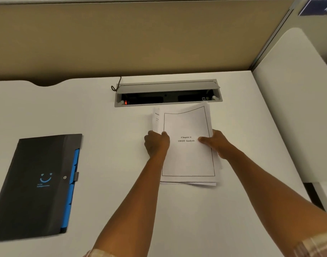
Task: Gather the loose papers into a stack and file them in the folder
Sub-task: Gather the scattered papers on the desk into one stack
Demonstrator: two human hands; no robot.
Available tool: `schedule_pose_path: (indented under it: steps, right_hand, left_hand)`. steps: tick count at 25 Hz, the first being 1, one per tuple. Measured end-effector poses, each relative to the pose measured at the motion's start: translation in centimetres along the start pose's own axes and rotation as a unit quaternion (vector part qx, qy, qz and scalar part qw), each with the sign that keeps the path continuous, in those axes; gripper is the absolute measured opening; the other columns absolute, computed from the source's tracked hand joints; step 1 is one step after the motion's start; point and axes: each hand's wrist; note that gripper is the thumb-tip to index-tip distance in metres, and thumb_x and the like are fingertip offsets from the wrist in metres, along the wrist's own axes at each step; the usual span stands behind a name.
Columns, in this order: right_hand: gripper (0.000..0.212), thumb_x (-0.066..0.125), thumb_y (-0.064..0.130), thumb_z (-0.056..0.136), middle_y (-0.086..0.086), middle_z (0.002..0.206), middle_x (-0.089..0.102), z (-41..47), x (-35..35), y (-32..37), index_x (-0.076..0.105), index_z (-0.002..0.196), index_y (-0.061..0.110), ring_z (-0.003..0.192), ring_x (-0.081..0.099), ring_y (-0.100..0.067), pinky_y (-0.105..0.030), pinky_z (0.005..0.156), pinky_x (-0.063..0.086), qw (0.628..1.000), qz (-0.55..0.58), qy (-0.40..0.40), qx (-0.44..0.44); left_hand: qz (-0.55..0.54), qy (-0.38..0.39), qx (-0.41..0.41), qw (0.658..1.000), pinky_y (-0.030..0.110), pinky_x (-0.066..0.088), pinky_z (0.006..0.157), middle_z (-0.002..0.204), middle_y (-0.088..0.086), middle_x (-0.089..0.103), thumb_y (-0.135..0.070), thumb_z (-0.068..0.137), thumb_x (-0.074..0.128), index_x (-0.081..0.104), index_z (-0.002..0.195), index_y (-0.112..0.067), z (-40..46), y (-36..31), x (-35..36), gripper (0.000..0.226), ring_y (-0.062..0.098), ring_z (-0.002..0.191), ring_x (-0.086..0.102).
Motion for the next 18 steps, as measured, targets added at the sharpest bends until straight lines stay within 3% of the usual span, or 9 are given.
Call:
schedule_pose_path:
  steps: [3, 7, 15, 18]
  right_hand:
    - [0.043, 0.076, 0.032, 0.077, -0.008, 0.102, 0.068, 0.0, 1.3, 1.3, 0.062, 0.111, 0.010, 0.096, 0.065, -0.029, -0.040, 0.083, 0.055, 0.980, -0.167, -0.108, -0.020]
    - [0.062, 0.072, 0.037, 0.081, -0.014, 0.127, 0.049, -1.3, 3.4, 2.2, 0.045, 0.127, 0.005, 0.119, 0.047, -0.038, -0.049, 0.090, 0.044, 0.921, -0.331, -0.201, 0.037]
    - [0.065, 0.073, 0.031, 0.080, -0.016, 0.132, 0.041, -1.6, 3.8, 2.5, 0.040, 0.129, 0.006, 0.123, 0.041, -0.039, -0.050, 0.094, 0.041, 0.931, -0.291, -0.199, 0.097]
    - [0.066, 0.075, 0.032, 0.078, -0.017, 0.131, 0.046, -1.2, 3.1, 2.3, 0.039, 0.128, 0.007, 0.124, 0.043, -0.038, -0.049, 0.093, 0.041, 0.939, -0.257, -0.196, 0.116]
  left_hand:
    - [0.035, -0.019, -0.003, 0.999, 0.044, 0.044, 0.097, 0.134, 0.018, 0.049, -0.031, 0.089, 0.058, 0.041, 0.134, -0.004, -0.9, -0.5, 0.1, 0.055, 0.038, 0.121, 0.049]
    - [-0.005, -0.003, -0.023, 1.000, 0.048, 0.047, 0.097, 0.134, 0.018, 0.045, -0.029, 0.087, 0.060, 0.029, 0.140, -0.007, -1.3, -1.4, 0.2, 0.066, 0.039, 0.115, 0.054]
    - [-0.048, 0.024, -0.076, 0.996, 0.048, 0.049, 0.095, 0.123, 0.013, 0.059, -0.023, 0.080, 0.068, 0.043, 0.125, -0.007, -0.4, -1.3, -0.1, 0.054, 0.035, 0.107, 0.061]
    - [-0.062, 0.049, -0.088, 0.993, 0.045, 0.054, 0.090, 0.110, 0.012, 0.067, -0.023, 0.074, 0.071, 0.055, 0.107, -0.005, 0.4, -1.2, -0.3, 0.041, 0.031, 0.095, 0.066]
Point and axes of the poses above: each hand's wrist, its own z-axis towards the middle knuckle, its own x-axis out of the palm, y = z × x
